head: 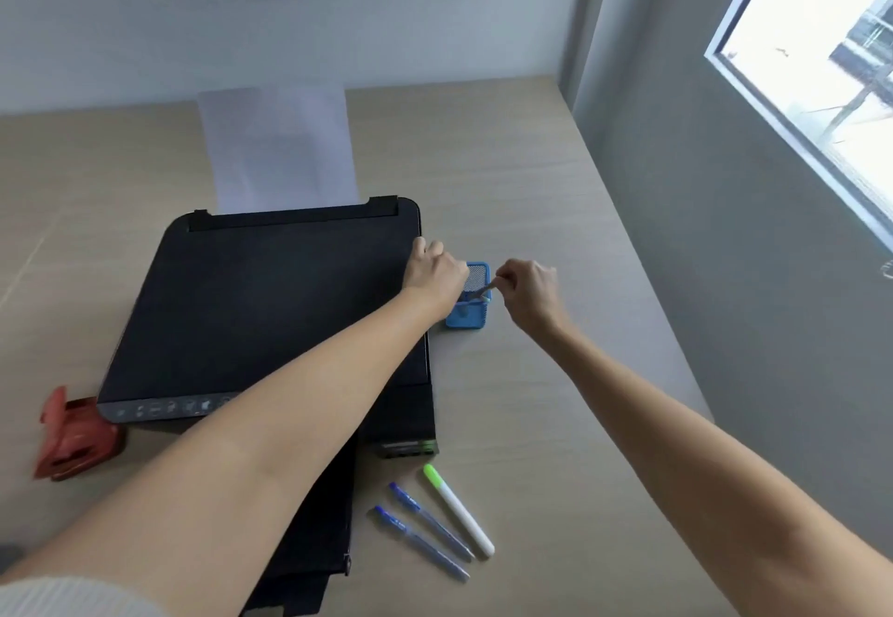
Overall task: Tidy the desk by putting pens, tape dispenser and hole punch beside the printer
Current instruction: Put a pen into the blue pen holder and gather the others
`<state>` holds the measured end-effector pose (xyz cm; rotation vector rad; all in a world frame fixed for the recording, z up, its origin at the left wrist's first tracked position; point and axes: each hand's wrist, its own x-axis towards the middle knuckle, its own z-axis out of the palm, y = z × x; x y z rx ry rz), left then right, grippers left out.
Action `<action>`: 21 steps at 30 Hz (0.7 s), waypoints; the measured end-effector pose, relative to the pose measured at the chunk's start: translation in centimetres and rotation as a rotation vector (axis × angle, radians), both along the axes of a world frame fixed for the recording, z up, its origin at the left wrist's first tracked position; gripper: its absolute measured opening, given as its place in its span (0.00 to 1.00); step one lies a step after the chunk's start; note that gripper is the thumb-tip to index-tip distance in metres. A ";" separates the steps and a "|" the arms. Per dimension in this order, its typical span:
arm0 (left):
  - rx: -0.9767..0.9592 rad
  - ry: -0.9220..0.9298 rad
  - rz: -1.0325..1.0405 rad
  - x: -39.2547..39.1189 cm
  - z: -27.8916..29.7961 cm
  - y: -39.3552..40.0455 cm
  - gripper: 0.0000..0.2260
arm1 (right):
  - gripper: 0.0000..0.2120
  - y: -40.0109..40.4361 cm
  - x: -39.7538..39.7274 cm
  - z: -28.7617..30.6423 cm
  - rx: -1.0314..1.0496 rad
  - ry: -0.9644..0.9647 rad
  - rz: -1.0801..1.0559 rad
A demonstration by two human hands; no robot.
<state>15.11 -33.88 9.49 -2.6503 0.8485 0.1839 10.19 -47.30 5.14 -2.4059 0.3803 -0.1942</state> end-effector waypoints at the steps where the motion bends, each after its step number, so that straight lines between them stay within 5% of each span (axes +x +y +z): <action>1: 0.002 0.017 0.001 0.2 -0.3 0.0 0.08 | 0.07 0.0 0.6 -0.6 -0.007 0.021 0.021; 4: -0.087 0.025 0.017 0.1 -0.6 0.9 0.07 | 0.08 0.1 1.5 -2.0 0.010 0.081 0.071; 7: -0.427 0.002 0.014 -2.6 0.4 3.2 0.10 | 0.12 0.3 0.0 -2.5 0.067 0.054 0.066; 11: -0.816 0.065 -0.030 -10.6 2.5 8.3 0.04 | 0.06 1.8 -6.2 -3.5 0.111 -0.106 0.004; 17: -0.550 0.465 0.079 -22.3 -3.7 14.8 0.05 | 0.07 7.4 -16.8 -8.9 0.102 0.305 0.304; 21: -0.253 0.513 0.144 -25.4 -9.0 15.5 0.10 | 0.13 10.1 -18.3 -9.6 -0.019 0.472 0.346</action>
